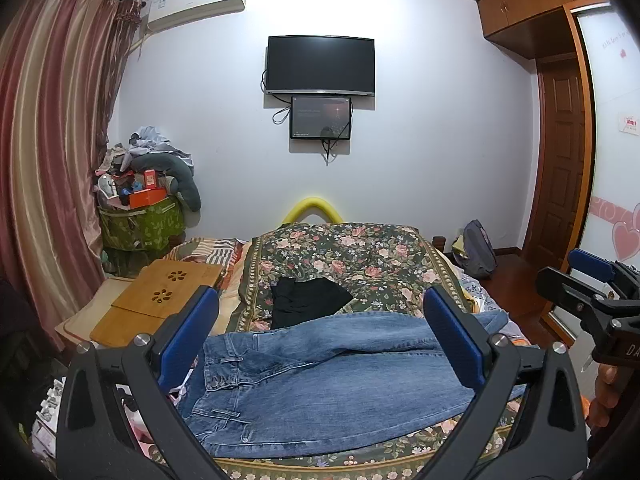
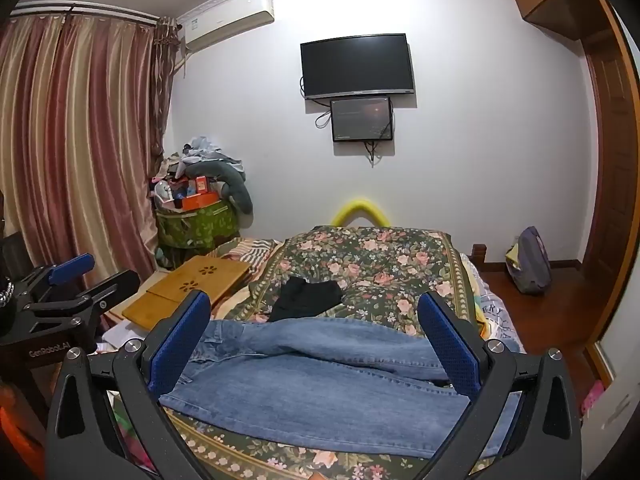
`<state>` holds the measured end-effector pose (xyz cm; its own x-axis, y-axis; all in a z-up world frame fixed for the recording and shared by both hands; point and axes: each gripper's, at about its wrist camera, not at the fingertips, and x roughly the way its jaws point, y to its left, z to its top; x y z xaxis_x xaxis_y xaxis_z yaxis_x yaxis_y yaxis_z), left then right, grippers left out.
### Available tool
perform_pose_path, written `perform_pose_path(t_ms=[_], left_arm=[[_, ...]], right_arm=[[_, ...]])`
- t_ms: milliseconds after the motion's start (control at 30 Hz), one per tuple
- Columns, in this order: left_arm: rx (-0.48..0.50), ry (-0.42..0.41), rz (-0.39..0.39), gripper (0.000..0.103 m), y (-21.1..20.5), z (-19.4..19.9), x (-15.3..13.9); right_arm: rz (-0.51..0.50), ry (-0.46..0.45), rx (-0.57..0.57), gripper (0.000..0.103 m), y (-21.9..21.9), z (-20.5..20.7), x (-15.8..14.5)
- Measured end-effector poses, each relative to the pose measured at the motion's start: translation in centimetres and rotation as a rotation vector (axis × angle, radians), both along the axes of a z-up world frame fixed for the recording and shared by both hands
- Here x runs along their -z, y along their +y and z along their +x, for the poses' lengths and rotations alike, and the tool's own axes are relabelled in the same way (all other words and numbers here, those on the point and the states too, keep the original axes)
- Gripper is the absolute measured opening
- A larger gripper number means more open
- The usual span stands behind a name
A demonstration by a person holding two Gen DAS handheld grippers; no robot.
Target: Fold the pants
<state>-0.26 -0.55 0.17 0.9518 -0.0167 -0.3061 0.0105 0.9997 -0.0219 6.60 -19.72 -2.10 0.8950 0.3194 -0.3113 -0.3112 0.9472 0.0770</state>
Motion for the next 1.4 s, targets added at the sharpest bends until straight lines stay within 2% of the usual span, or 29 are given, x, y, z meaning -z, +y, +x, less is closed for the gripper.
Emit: perform_pose_path(t_ms=[1400], left_arm=[[-0.01, -0.002, -0.001, 0.103, -0.35, 0.3, 0.02]], right_arm=[[0.0, -0.001, -0.004, 0.103, -0.01, -0.34, -0.23]])
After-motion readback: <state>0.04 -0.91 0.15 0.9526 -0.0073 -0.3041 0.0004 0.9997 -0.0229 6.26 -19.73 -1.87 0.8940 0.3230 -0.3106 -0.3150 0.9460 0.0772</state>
